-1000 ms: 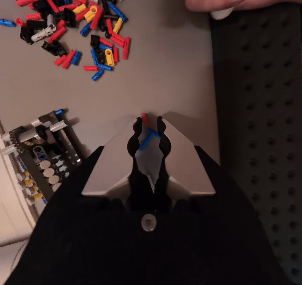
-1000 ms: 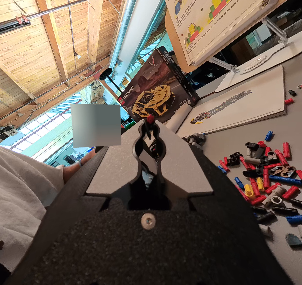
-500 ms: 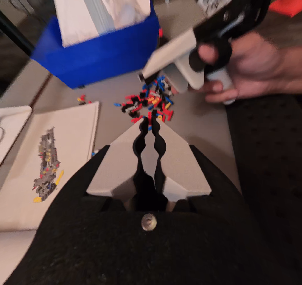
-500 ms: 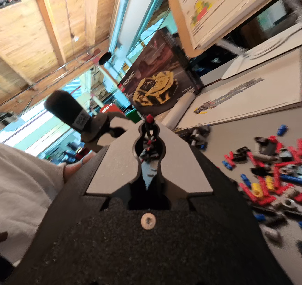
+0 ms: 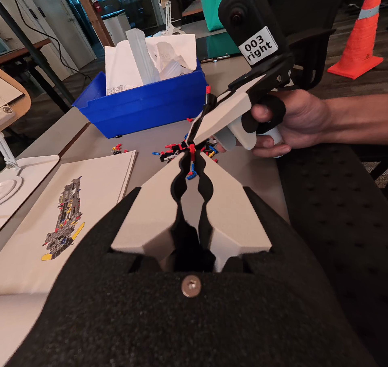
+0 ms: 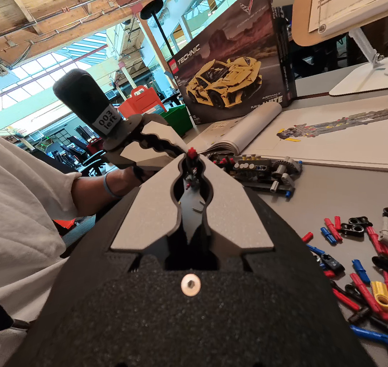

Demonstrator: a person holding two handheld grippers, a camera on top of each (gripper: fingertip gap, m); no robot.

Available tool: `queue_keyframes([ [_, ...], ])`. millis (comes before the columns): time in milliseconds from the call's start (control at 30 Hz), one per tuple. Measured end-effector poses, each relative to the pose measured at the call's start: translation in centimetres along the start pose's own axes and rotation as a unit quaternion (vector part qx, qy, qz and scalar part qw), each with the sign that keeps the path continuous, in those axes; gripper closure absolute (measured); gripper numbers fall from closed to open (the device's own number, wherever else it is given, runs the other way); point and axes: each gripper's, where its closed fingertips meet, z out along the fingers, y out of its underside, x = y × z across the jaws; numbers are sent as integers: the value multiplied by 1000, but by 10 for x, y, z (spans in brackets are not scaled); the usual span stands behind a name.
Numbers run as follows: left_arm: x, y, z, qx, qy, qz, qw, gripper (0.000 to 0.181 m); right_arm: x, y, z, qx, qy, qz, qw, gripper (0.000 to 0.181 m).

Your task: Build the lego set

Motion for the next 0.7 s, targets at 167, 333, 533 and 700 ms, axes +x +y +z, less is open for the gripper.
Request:
queue_keyframes([
  [167, 1, -3, -2, 11, 1, -10, 1000, 179, -4, 2, 2, -5, -19, 17, 1000, 175],
  [333, 2, 1, -4, 3, -2, 11, 1000, 179, -6, 4, 3, -11, -33, 25, 999, 175],
  [533, 4, 5, -7, -6, -5, 33, 999, 179, -7, 1, 2, -3, -40, 30, 999, 175],
  [700, 8, 8, -6, -13, -1, 42, 999, 179, -10, 2, 4, -6, -44, 25, 999, 175],
])
